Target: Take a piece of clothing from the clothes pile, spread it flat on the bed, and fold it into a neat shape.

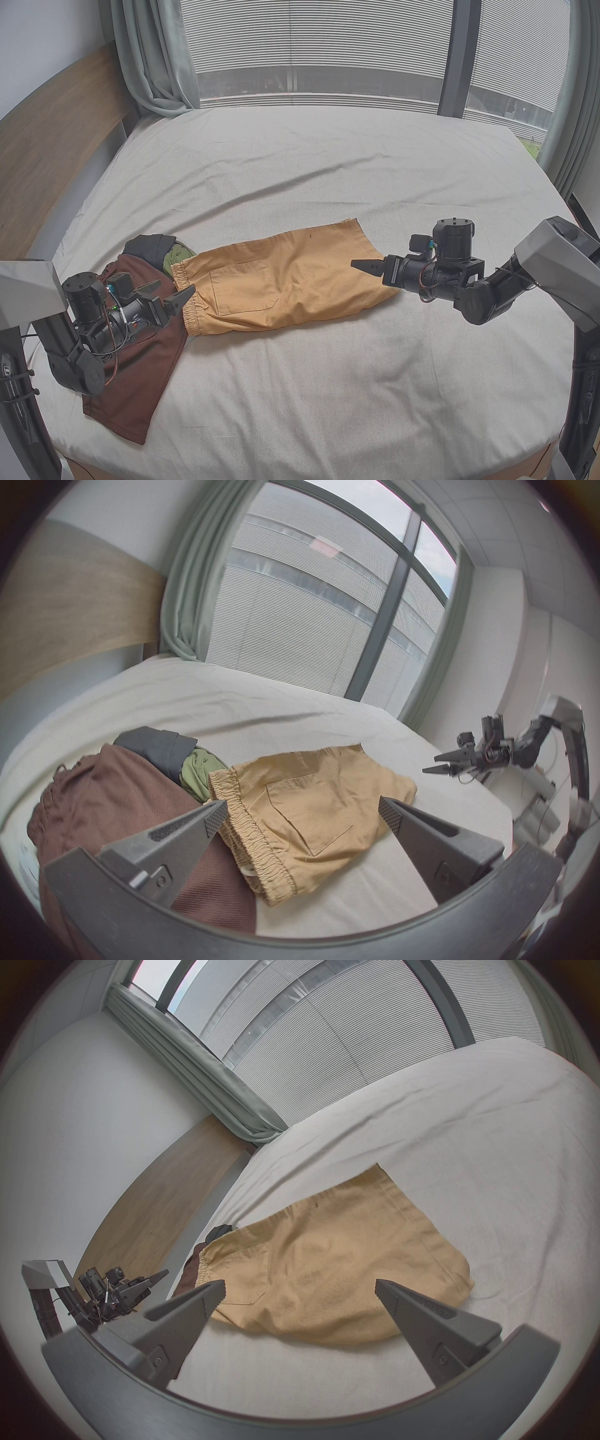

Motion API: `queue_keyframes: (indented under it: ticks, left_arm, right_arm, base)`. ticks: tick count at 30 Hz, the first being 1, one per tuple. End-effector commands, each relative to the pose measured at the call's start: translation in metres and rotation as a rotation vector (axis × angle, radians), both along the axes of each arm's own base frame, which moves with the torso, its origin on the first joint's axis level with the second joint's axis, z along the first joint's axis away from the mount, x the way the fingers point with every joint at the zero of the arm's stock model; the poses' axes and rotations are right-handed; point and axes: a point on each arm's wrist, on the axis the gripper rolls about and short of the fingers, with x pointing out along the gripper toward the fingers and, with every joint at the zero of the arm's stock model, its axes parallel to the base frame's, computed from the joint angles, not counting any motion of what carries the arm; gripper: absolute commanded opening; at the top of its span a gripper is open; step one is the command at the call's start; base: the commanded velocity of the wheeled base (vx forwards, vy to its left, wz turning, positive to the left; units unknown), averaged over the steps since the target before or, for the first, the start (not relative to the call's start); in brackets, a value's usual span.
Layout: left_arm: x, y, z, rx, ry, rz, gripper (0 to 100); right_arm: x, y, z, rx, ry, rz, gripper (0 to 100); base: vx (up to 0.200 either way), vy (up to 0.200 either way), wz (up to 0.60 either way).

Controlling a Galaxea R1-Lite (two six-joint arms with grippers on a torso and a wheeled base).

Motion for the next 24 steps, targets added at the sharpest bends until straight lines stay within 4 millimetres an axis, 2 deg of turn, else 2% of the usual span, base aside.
queue_keyframes:
  ticks: [1,14,22,24]
  left_arm:
    - [-0.004,0.003,-0.011,0.050,0.019,-0.037,100]
    - [-0.006,0.003,-0.015,0.057,0.032,-0.058,100]
    - [-0.005,0.006,-0.016,0.057,0.031,-0.049,100]
    - [-0.005,0.006,-0.020,0.058,0.043,-0.048,100]
  right_arm:
    - [0.000,-0.001,-0.026,-0.005,0.063,-0.007,100]
    - [0.000,-0.001,-0.054,-0.024,0.123,-0.010,100]
    - [0.000,0.001,-0.059,-0.028,0.132,-0.007,100]
    - [0.002,0.001,-0.070,-0.034,0.151,-0.007,100]
  base:
    - [0.000,0.000,0.00]
    - [0.000,0.000,0.00]
    - [0.000,0.000,0.00]
    - [0.000,0.000,0.00]
